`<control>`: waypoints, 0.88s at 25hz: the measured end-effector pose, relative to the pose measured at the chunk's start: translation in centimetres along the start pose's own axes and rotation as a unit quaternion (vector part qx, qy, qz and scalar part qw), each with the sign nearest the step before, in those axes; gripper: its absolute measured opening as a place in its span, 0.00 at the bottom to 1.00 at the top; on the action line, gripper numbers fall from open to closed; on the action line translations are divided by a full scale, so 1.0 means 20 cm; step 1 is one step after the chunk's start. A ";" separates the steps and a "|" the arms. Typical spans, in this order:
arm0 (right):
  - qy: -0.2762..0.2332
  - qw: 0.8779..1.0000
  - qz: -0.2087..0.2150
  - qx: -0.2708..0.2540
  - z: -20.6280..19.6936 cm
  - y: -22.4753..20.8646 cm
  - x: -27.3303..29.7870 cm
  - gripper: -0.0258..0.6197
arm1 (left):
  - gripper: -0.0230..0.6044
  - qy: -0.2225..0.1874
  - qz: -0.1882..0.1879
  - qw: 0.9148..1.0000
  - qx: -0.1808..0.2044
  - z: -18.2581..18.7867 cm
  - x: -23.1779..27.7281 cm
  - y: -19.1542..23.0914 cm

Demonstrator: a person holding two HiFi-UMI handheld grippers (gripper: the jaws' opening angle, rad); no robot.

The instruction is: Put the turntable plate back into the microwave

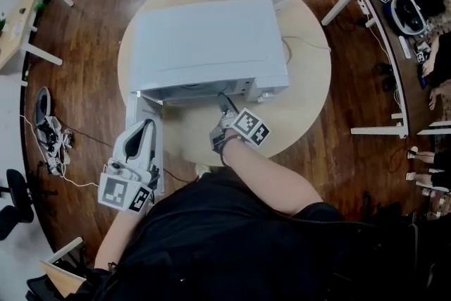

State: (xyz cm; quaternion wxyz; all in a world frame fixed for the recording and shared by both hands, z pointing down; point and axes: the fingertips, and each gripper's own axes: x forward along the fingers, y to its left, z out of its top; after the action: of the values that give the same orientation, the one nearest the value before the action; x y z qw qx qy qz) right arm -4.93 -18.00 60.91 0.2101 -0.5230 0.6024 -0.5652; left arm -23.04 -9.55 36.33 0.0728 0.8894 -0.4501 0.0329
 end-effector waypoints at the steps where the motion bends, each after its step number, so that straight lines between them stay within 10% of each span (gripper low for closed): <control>1: -0.002 1.000 0.004 -0.007 0.02 0.02 -0.02 0.31 | 0.04 -0.002 -0.002 1.000 -0.007 -0.01 0.01 -0.01; 10: 0.032 0.977 0.078 -0.195 0.14 0.24 -0.26 0.27 | 0.04 -0.019 -0.027 0.999 -0.036 -0.08 0.13 -0.09; 19: -0.002 0.839 0.088 -0.536 0.28 0.43 -0.65 0.04 | 0.04 0.009 -0.047 0.997 -0.058 -0.30 0.23 -0.17; 22: -0.006 0.838 0.080 -0.539 0.25 0.39 -0.69 0.04 | 0.04 0.030 -0.064 0.996 -0.063 -0.38 0.27 -0.24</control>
State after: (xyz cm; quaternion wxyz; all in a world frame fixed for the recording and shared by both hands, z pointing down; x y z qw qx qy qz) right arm 1.20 -9.70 47.86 -0.0572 -0.5070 0.8503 -0.1288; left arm -16.01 -9.81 43.98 0.1443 0.9085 -0.3913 0.0270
